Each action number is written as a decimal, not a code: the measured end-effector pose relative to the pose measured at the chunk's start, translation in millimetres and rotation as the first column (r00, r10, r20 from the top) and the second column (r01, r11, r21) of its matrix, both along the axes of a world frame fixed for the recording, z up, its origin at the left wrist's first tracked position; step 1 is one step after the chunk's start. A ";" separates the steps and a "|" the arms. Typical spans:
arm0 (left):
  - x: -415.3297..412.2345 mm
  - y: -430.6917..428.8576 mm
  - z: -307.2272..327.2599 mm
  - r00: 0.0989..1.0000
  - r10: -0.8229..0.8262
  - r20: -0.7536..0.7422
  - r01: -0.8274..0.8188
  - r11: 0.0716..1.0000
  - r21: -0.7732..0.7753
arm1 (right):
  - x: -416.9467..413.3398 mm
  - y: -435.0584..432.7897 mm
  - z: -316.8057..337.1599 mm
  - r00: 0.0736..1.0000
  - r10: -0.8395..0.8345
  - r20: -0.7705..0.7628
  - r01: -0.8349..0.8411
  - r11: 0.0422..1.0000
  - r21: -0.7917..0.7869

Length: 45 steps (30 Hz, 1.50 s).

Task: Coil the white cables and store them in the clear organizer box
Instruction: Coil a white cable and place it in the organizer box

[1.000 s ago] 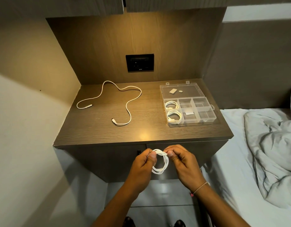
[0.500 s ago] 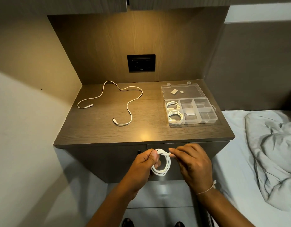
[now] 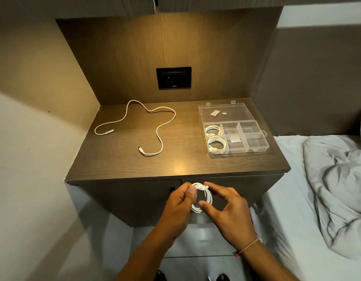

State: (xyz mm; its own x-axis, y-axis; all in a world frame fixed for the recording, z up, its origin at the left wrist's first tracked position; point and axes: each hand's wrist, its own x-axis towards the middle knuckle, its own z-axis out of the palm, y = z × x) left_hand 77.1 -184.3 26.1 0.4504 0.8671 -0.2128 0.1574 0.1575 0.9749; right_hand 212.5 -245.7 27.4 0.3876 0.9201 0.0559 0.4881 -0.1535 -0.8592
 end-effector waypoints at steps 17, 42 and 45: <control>4.7 3.7 -3.8 0.993 0.045 -0.110 -0.018 0.971 0.237 | 11.6 6.6 -6.2 0.891 0.080 -0.446 -0.086 0.996 0.006; 77.9 2.0 -1.9 0.990 0.111 -0.088 -0.074 0.934 0.349 | 92.4 6.5 -3.4 0.674 0.071 -0.735 -0.020 0.997 0.078; 86.7 14.7 -2.5 0.994 0.088 -0.070 -0.061 0.947 0.317 | 106.6 18.1 -1.5 0.677 0.056 -0.734 -0.035 0.998 0.043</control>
